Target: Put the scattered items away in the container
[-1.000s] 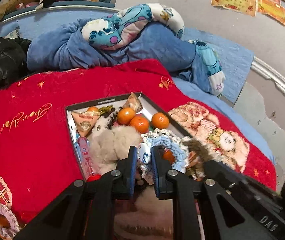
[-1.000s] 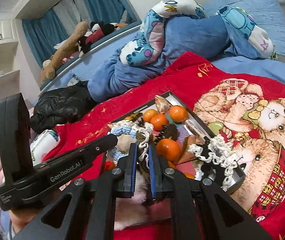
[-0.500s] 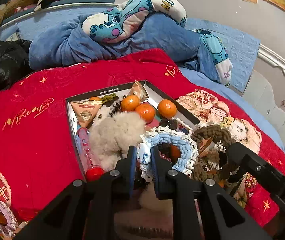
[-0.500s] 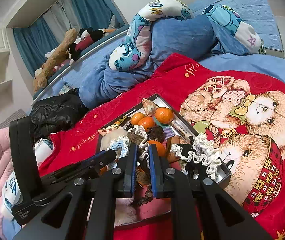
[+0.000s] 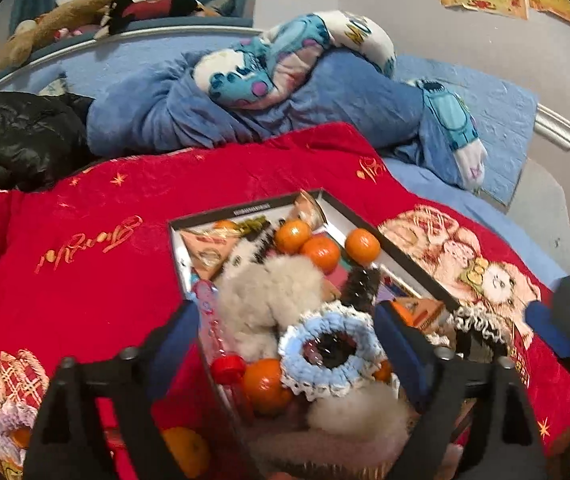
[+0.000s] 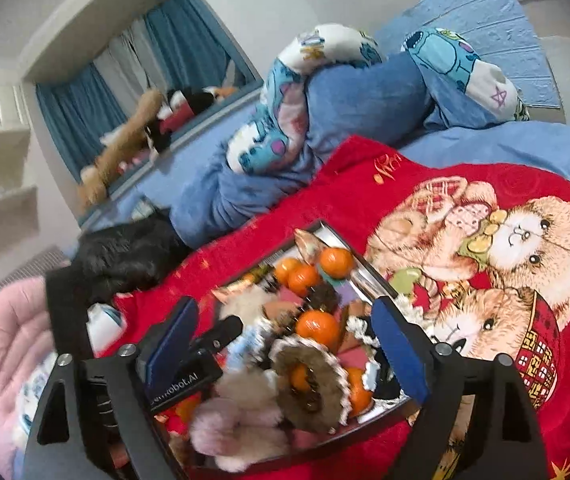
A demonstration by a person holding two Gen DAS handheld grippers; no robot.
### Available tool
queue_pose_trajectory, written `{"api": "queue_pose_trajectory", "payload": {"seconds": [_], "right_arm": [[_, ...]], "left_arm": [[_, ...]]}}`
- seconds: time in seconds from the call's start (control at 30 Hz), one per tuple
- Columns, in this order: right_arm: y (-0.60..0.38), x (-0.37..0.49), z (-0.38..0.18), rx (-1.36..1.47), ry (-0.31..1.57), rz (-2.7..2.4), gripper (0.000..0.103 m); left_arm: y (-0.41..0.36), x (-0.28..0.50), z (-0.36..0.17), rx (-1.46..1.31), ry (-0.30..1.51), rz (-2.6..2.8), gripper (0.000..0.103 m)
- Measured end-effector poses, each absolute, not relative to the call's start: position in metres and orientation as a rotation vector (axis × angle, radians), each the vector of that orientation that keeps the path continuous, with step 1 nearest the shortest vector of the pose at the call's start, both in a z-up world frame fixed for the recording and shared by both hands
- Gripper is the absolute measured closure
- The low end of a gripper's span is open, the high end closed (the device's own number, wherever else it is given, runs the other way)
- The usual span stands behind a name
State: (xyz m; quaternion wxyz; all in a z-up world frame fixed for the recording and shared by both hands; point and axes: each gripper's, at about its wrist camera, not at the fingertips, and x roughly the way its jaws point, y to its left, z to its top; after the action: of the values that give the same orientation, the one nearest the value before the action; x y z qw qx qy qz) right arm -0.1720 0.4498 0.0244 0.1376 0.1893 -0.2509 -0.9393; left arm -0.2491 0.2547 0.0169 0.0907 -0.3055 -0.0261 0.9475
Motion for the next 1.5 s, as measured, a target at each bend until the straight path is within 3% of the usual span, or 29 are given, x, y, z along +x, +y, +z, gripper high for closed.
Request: {"api": "queue_pose_trajectory", "payload": {"seconds": [0.27, 0.43, 0.5, 0.6, 0.8, 0.93, 1.07, 1.33, 1.5], "right_arm": [[0.458, -0.172, 0.028, 0.54, -0.768, -2.763, 0.0], [0.449, -0.157, 0.027, 0.6, -0.571, -2.957, 0.0], [0.447, -0.141, 0.016, 0.553, -0.543, -2.934, 0.0], [0.438, -0.135, 0.009, 0.626, -0.451, -3.015, 0.0], [0.416, -0.122, 0.02, 0.67, -0.682, -2.925, 0.0], [0.375, -0.096, 0.028, 0.663, -0.498, -2.911, 0.0], [0.331, -0.067, 0.033, 0.608, -0.304, -2.961, 0.0], [0.273, -0.06, 0.007, 0.734, -0.214, -2.866, 0.0], [0.269, -0.052, 0.007, 0.676, -0.184, -2.909, 0.0]], "left_arm": [[0.239, -0.243, 0.029, -0.888, -0.076, 2.894, 0.01], [0.217, -0.24, 0.043, -0.95, -0.062, 2.871, 0.009], [0.204, -0.232, 0.053, -0.968, -0.027, 2.945, 0.0], [0.178, -0.21, 0.065, -0.923, -0.058, 2.96, 0.0], [0.123, -0.142, 0.067, -0.915, -0.125, 2.984, 0.0], [0.094, -0.079, 0.052, -0.865, -0.165, 2.924, 0.0], [0.077, -0.027, 0.028, -0.809, -0.073, 2.949, 0.0], [0.066, -0.003, 0.018, -0.741, 0.163, 2.975, 0.0], [0.043, -0.011, 0.017, -0.786, -0.065, 2.961, 0.0]]}}
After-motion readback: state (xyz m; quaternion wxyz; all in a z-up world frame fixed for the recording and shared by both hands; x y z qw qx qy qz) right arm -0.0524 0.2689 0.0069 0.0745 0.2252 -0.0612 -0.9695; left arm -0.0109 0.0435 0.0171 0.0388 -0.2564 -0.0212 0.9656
